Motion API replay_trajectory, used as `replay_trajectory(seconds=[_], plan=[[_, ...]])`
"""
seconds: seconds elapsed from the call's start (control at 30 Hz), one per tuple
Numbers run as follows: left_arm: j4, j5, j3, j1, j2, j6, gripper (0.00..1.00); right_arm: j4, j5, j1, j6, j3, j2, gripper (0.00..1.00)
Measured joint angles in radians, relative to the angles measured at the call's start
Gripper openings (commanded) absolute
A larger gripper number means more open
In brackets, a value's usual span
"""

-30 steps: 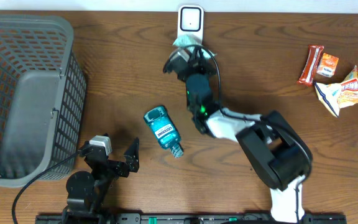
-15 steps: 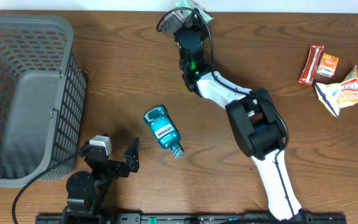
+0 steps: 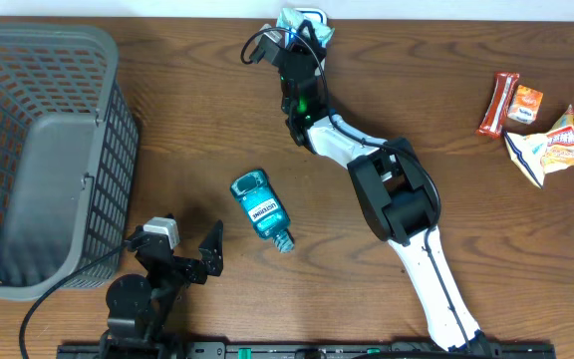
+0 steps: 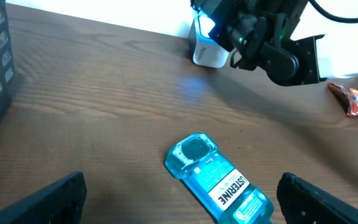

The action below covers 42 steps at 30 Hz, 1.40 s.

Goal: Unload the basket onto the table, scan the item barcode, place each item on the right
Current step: 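Carry the wipes packet up to the white scanner, then move the wipes packet to the right table edge and release it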

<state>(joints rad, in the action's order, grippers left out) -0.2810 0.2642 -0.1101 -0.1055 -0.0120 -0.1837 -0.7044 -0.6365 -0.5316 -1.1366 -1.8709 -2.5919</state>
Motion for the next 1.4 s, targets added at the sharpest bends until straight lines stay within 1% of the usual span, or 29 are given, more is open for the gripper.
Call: replay_trajectory(seconds=[0.1,0.17,0.37,0.57,0.7,0.8,0.9,1.03,1.1,1.17,1.2,1.27,1.3,1.4], plan=[[0.000,0.000,0.000,0.000,0.000,0.000,0.98,-0.098,0.002,0.000,-0.003,0.000,-0.001,0.01],[0.000,0.000,0.000,0.000,0.000,0.000,0.98,-0.130,0.014,0.000,-0.003,-0.006,0.000,0.01],[0.000,0.000,0.000,0.000,0.000,0.000,0.98,-0.082,0.074,0.000,-0.017,-0.010,-0.002,0.01],[0.000,0.000,0.000,0.000,0.000,0.000,0.98,-0.090,0.080,0.000,-0.023,-0.010,-0.003,0.01],[0.000,0.000,0.000,0.000,0.000,0.000,0.98,-0.110,0.023,-0.001,-0.024,-0.010,-0.002,0.01],[0.000,0.000,0.000,0.000,0.000,0.000,0.98,-0.069,-0.063,0.000,-0.022,-0.010,0.004,0.01],[0.000,0.000,0.000,0.000,0.000,0.000,0.98,0.059,-0.163,0.010,0.010,-0.011,0.031,0.01],[0.000,0.000,0.000,0.000,0.000,0.000,0.98,0.381,-0.298,0.065,0.130,-0.013,0.106,0.01],[0.000,0.000,0.000,0.000,0.000,0.000,0.98,0.566,-0.359,0.116,0.229,-0.016,0.141,0.01],[0.000,0.000,0.000,0.000,0.000,0.000,0.98,0.713,-0.399,0.167,0.314,-0.021,0.161,0.01],[0.000,0.000,0.000,0.000,0.000,0.000,0.98,0.828,-0.414,0.200,0.388,-0.026,0.166,0.01],[0.000,0.000,0.000,0.000,0.000,0.000,0.98,0.996,-0.427,0.262,0.514,-0.028,0.169,0.01],[0.000,0.000,0.000,0.000,0.000,0.000,0.98,1.063,-0.427,0.288,0.572,-0.027,0.169,0.01],[0.000,0.000,0.000,0.000,0.000,0.000,0.98,1.187,-0.409,0.356,0.708,-0.021,0.168,0.01]])
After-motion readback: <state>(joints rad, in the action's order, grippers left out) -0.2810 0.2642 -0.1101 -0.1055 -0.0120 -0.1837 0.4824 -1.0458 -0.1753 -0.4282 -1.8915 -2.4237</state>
